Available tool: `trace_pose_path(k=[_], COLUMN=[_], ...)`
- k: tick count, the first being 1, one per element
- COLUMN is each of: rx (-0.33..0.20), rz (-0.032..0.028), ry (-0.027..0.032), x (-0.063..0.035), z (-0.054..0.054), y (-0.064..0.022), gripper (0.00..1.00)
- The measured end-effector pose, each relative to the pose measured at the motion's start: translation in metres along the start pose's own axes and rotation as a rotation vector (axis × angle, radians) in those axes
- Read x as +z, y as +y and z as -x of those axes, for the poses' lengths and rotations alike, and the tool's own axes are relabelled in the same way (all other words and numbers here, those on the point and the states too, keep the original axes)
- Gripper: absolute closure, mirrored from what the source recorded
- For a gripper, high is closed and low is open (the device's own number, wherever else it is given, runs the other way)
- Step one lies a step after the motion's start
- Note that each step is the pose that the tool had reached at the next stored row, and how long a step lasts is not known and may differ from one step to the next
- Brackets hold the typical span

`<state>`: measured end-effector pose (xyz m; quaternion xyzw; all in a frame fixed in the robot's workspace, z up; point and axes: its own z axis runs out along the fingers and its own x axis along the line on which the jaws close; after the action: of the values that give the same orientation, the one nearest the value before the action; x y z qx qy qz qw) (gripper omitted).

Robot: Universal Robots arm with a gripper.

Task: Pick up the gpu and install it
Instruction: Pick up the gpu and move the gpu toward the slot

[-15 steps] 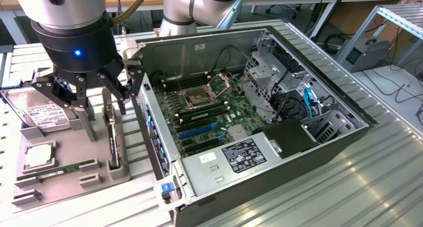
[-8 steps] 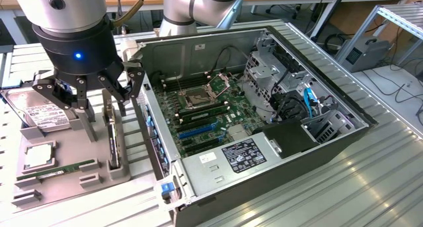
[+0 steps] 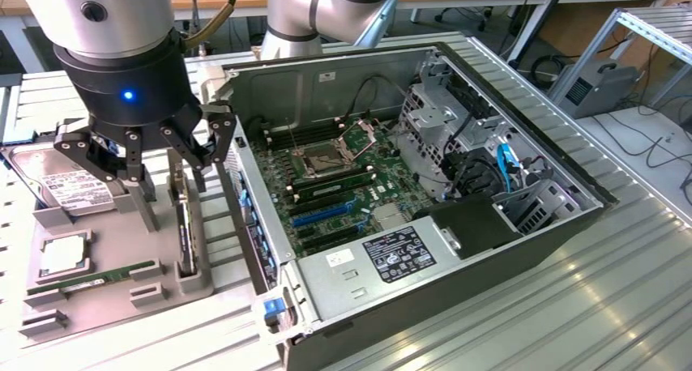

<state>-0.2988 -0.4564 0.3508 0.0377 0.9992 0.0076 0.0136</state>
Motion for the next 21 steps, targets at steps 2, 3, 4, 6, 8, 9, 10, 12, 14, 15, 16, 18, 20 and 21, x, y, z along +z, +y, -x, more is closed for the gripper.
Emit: trace_pose_path(k=[2,3,4,6,8,9,10,12,14,15,16,18,20,21], rx=[0.000,0.000,0.000,0.000,0.000,0.000,0.000,0.000,0.000,0.000,0.000,0.000,0.000,0.000], rz=[0.0000,0.0000,0.0000,0.0000,0.0000,0.0000,0.0000,0.0000,0.0000,0.0000,0.0000,0.0000,-0.0001,0.0000], ry=[0.0000,0.0000,0.0000,0.0000,0.0000,0.0000,0.0000,0.0000,0.0000,0.0000,0.0000,0.0000,0.0000,0.0000], x=[0.0003,0.0005,0.0007,0.0012,0.0016,0.0018,0.0020,0.0025,0.0029,0.0031,0.0033,0.0037,0.0041,0.0043], z=[-0.0001,-0.0002,-0.0003,-0.0004,-0.0007,-0.0008,-0.0009,-0.0012,-0.0014,-0.0015,-0.0015,-0.0015,-0.0015,-0.0015], y=[0.0000,0.0000,0.0000,0.0000,-0.0001,-0.0001,-0.0001,-0.0001,-0.0002,-0.0002,-0.0002,-0.0002,-0.0002,-0.0002], gripper=[0.46,0.46,0.46,0.46,0.46,0.46,0.46,0.46,0.46,0.46,0.46,0.46,0.46,0.46])
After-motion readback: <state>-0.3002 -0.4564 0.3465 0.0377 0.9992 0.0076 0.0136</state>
